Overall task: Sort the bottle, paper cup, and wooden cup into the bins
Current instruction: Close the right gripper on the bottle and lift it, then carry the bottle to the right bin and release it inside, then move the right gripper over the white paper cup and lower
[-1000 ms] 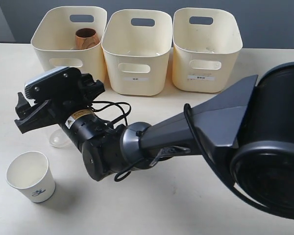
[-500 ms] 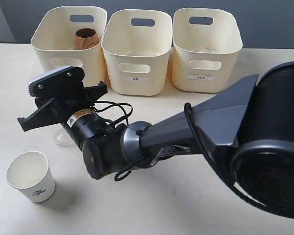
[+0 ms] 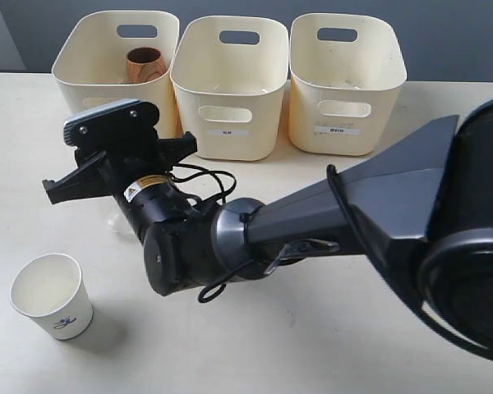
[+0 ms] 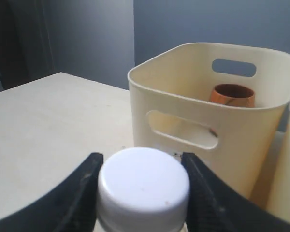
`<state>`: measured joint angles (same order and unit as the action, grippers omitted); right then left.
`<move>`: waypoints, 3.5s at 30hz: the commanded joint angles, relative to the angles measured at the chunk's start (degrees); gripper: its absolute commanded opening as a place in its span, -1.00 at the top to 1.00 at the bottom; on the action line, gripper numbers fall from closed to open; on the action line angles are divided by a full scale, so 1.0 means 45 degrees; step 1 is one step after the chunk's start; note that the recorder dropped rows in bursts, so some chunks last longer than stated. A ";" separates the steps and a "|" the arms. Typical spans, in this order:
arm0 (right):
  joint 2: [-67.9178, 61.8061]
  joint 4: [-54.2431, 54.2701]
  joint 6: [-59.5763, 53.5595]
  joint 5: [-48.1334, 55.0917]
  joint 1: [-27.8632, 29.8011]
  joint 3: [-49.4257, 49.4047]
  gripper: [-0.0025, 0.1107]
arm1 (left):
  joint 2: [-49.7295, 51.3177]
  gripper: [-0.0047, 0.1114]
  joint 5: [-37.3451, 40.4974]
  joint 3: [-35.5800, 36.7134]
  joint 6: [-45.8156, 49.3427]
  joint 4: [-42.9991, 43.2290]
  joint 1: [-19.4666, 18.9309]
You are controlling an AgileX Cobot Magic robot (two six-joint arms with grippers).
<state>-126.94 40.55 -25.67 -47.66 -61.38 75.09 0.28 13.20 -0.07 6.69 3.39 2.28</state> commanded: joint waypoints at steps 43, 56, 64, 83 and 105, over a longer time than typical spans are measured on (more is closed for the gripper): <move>0.8891 0.0752 -0.1731 -0.3827 0.5307 -0.7322 0.97 | -0.0063 0.92 -0.0073 0.0016 -0.0024 0.0090 0.0041; 0.5735 -0.1174 -0.1041 -0.1159 0.7425 -0.3666 0.97 | -0.0063 0.92 -0.0073 0.0016 -0.0024 0.0090 0.0041; 0.3636 -0.0532 -0.1306 0.0564 0.8776 -0.1393 0.97 | -0.0063 0.92 -0.0073 0.0016 -0.0024 0.0090 0.0041; 0.4944 0.0296 -0.1954 0.2513 0.8846 -0.1393 -0.43 | -0.0063 0.92 -0.0074 0.0016 -0.0024 0.0090 0.0041; 0.8111 0.0677 -0.1954 1.6541 0.5888 -0.1417 -0.43 | -0.0063 0.92 -0.0074 0.0016 -0.0024 0.0090 0.0041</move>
<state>-90.70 42.81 -34.05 21.45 -31.17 68.63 0.28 13.20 -0.07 6.69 3.39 2.28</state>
